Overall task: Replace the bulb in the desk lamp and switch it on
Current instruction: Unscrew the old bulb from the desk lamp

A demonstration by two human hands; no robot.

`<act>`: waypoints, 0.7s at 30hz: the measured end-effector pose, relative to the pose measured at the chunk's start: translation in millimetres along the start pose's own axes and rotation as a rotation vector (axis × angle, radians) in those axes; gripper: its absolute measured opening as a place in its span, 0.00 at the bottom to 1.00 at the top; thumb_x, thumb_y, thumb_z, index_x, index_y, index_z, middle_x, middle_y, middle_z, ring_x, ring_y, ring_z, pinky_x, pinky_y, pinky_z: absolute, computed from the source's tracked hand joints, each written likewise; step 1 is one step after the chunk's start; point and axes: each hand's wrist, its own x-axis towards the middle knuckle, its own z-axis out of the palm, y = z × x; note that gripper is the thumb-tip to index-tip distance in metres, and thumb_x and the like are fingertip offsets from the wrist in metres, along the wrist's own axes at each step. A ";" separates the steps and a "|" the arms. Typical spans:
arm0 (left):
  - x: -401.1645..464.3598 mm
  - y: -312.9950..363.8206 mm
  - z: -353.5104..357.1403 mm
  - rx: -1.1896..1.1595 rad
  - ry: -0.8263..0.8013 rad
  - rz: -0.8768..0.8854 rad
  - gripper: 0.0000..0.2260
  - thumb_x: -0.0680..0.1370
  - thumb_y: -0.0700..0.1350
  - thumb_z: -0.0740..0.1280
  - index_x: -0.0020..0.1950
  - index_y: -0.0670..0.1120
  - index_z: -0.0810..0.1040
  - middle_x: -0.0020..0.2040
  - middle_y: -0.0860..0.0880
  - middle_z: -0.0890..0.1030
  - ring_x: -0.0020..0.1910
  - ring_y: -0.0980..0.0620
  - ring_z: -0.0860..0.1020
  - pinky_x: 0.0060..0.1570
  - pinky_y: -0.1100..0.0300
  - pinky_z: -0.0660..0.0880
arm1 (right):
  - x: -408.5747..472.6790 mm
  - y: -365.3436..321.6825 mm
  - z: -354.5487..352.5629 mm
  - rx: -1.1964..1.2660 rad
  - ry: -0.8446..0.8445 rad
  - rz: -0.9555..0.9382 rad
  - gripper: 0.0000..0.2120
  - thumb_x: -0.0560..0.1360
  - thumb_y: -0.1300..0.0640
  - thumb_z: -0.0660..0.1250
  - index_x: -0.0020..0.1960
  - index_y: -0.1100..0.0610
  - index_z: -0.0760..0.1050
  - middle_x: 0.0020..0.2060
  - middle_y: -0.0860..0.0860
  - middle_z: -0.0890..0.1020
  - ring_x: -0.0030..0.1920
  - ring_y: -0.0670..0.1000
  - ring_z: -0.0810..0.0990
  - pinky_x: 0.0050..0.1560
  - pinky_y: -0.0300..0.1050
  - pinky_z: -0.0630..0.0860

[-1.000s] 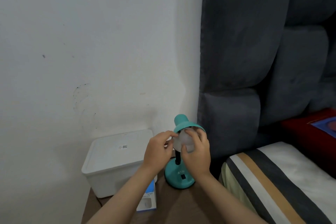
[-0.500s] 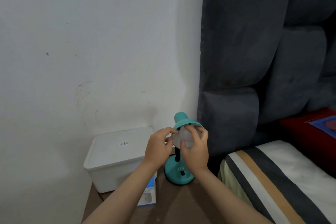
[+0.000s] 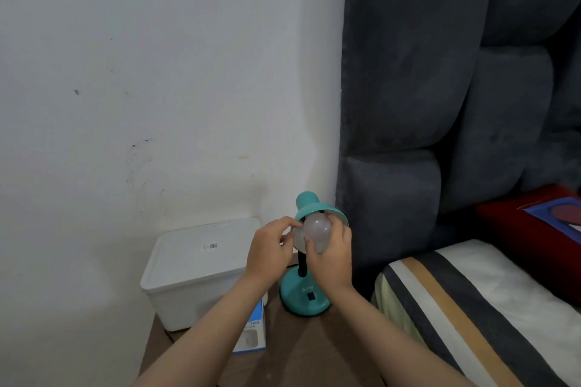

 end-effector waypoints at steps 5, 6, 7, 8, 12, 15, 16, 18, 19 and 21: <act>0.9 4.0 -0.1 -0.007 -0.008 -0.007 0.12 0.75 0.35 0.64 0.48 0.50 0.80 0.44 0.51 0.83 0.42 0.54 0.80 0.46 0.57 0.80 | 3.5 4.7 -5.1 -0.070 -0.055 -0.098 0.25 0.70 0.62 0.68 0.65 0.53 0.67 0.59 0.54 0.68 0.57 0.53 0.73 0.53 0.43 0.74; 1.2 4.5 0.3 -0.012 -0.007 -0.009 0.12 0.75 0.35 0.64 0.48 0.51 0.80 0.44 0.52 0.83 0.41 0.54 0.80 0.45 0.57 0.80 | 3.3 3.8 -5.8 -0.028 -0.048 -0.068 0.25 0.69 0.61 0.69 0.65 0.53 0.67 0.58 0.53 0.68 0.56 0.52 0.73 0.53 0.42 0.74; 1.3 4.6 0.6 -0.020 -0.007 -0.011 0.12 0.75 0.34 0.64 0.48 0.51 0.80 0.43 0.52 0.83 0.40 0.54 0.80 0.45 0.57 0.80 | 3.1 2.4 -5.8 0.014 -0.032 -0.028 0.26 0.70 0.58 0.71 0.65 0.53 0.67 0.58 0.52 0.68 0.54 0.50 0.73 0.52 0.41 0.73; 1.3 4.6 1.0 -0.028 -0.007 -0.012 0.13 0.74 0.34 0.64 0.47 0.51 0.80 0.43 0.52 0.83 0.41 0.54 0.80 0.45 0.58 0.80 | 3.0 0.8 -5.2 0.055 -0.014 0.014 0.26 0.70 0.56 0.71 0.65 0.53 0.66 0.57 0.51 0.69 0.53 0.48 0.72 0.51 0.39 0.71; 1.1 4.2 0.3 -0.035 -0.002 -0.021 0.15 0.73 0.32 0.63 0.47 0.51 0.80 0.43 0.53 0.83 0.43 0.55 0.80 0.46 0.59 0.80 | 4.7 1.2 2.8 0.126 0.009 0.051 0.24 0.71 0.55 0.70 0.65 0.53 0.68 0.58 0.53 0.72 0.56 0.51 0.74 0.54 0.46 0.75; 0.7 4.7 -1.0 -0.040 0.004 -0.033 0.14 0.73 0.32 0.63 0.47 0.50 0.81 0.43 0.52 0.83 0.42 0.55 0.80 0.47 0.60 0.80 | 5.4 2.7 3.1 0.022 -0.036 -0.045 0.23 0.71 0.61 0.68 0.64 0.52 0.69 0.58 0.53 0.68 0.58 0.53 0.73 0.58 0.45 0.75; 0.8 4.9 -1.2 -0.041 0.003 -0.034 0.13 0.74 0.32 0.63 0.47 0.49 0.81 0.43 0.52 0.83 0.42 0.55 0.80 0.46 0.60 0.80 | 5.9 3.5 1.9 -0.056 -0.055 -0.103 0.24 0.71 0.64 0.67 0.64 0.51 0.69 0.59 0.54 0.67 0.59 0.54 0.72 0.58 0.47 0.75; 1.0 4.7 -1.0 -0.031 -0.005 -0.031 0.13 0.74 0.33 0.64 0.47 0.49 0.81 0.44 0.51 0.83 0.43 0.55 0.80 0.46 0.60 0.80 | 6.3 6.4 -1.1 -0.236 -0.082 -0.216 0.26 0.69 0.67 0.66 0.63 0.48 0.70 0.62 0.56 0.67 0.61 0.58 0.69 0.54 0.51 0.78; 1.2 4.6 -0.8 -0.028 -0.008 -0.031 0.12 0.74 0.33 0.64 0.48 0.49 0.81 0.44 0.51 0.83 0.43 0.55 0.80 0.46 0.60 0.80 | 6.1 8.7 -3.0 -0.278 -0.084 -0.248 0.27 0.68 0.67 0.66 0.63 0.48 0.70 0.63 0.57 0.67 0.61 0.59 0.69 0.51 0.53 0.79; 1.5 4.7 -0.5 -0.031 -0.008 -0.036 0.13 0.74 0.33 0.64 0.48 0.49 0.81 0.44 0.52 0.83 0.43 0.56 0.80 0.46 0.61 0.80 | 2.9 12.7 -5.4 -0.219 -0.070 -0.239 0.27 0.68 0.63 0.69 0.65 0.48 0.69 0.65 0.58 0.66 0.63 0.58 0.69 0.54 0.51 0.77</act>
